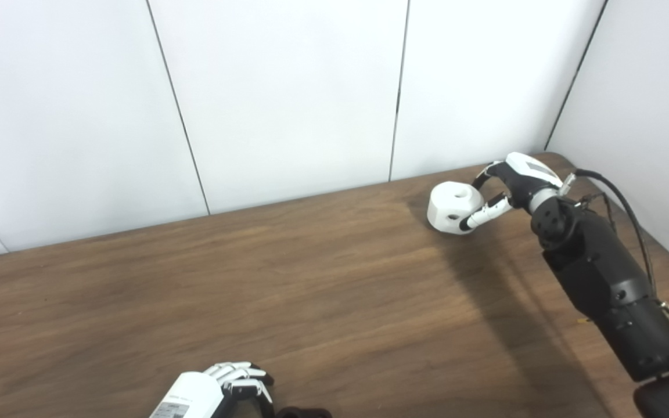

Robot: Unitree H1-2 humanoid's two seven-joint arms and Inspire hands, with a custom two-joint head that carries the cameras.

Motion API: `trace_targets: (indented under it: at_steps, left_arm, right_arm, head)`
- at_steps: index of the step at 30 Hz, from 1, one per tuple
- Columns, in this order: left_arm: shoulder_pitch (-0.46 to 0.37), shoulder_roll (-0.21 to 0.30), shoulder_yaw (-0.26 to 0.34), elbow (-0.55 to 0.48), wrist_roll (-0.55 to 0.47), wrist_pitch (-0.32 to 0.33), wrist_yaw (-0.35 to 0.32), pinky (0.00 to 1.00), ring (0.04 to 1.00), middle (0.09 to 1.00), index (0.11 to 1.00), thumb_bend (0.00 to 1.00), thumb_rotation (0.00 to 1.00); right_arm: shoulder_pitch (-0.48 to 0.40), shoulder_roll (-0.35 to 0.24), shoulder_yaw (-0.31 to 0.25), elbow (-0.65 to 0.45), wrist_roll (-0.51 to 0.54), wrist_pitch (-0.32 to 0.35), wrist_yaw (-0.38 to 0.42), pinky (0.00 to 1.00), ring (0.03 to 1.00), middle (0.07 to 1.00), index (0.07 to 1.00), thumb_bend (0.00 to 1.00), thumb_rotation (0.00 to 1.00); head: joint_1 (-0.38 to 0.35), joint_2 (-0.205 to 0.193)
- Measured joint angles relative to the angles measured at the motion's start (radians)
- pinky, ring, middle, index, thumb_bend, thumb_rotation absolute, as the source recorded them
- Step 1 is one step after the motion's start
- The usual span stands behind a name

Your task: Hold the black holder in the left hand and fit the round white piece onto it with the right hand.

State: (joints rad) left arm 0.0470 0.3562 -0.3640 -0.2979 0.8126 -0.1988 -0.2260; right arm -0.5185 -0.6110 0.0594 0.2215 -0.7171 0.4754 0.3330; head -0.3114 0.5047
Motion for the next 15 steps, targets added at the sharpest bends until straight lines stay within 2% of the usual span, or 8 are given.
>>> trace_targets:
  at_steps: [15]
  left_arm:
    - [0.0,0.0,-0.001,-0.002,0.0,0.003,-0.003,0.8,0.808,0.748,0.484,0.52,0.05]
  right_arm:
    - [0.0,0.001,0.014,-0.002,0.011,-0.001,-0.017,0.92,0.984,0.925,0.696,0.9,0.29]
  head:
    - [0.003,0.005]
